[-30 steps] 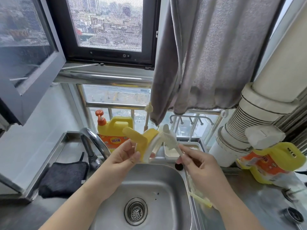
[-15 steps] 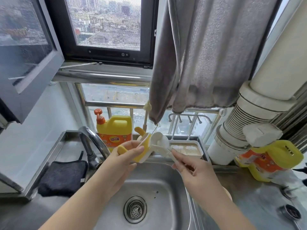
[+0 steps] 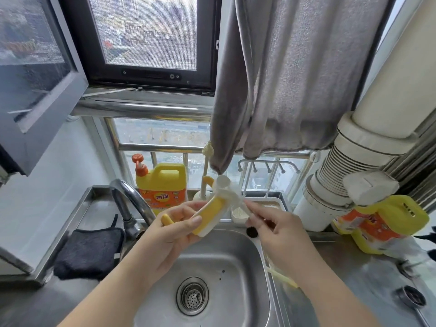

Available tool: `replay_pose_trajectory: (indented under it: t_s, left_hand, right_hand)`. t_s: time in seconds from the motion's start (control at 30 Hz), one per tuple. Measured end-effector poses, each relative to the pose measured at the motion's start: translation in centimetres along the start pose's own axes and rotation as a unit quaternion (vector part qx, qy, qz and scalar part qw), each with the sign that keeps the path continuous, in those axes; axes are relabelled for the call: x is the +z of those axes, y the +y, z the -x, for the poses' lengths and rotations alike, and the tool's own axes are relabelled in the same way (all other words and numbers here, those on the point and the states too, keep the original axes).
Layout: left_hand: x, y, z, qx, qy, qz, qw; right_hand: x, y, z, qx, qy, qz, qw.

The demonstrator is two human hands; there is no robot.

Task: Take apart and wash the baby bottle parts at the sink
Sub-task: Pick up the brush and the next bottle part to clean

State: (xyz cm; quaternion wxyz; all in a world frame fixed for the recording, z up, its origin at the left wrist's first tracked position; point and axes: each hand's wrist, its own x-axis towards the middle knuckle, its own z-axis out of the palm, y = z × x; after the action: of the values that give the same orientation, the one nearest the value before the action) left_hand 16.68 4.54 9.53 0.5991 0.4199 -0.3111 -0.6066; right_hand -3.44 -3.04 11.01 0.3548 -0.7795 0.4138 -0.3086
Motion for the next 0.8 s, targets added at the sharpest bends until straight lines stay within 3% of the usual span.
replay_pose_trajectory:
  t_s: [0.07,0.2,0.37,0.53,0.8]
  left_hand:
    - [-0.1,0.0,0.0,-0.005,-0.012,0.013,1.0]
    - [-0.7,0.0,-0.3,0.002,-0.001,0.034,0.999]
    - [-0.6,0.1,-0.3,0.002,-0.001,0.065,0.998]
    - [-1.2,0.2,-0.6,0.006,0.005,0.065,0.998]
    - [-1.0,-0.3,-0.2,0.01,-0.034,0.155,0.987]
  right_hand:
    - [-0.4,0.2,-0.1,0.018,-0.001,-0.008,1.0]
    - [0.4,-1.1,1.6,-0.059,-0.072,0.017,0.996]
    - [0.0,-0.2,-0.5,0.005,0.004,-0.028,1.0]
    - [0.6,-0.4,1.0,-0.07,-0.036,0.004,0.997]
    - [0.0,1.2,-1.2,0.093,-0.028,-0.082,0.992]
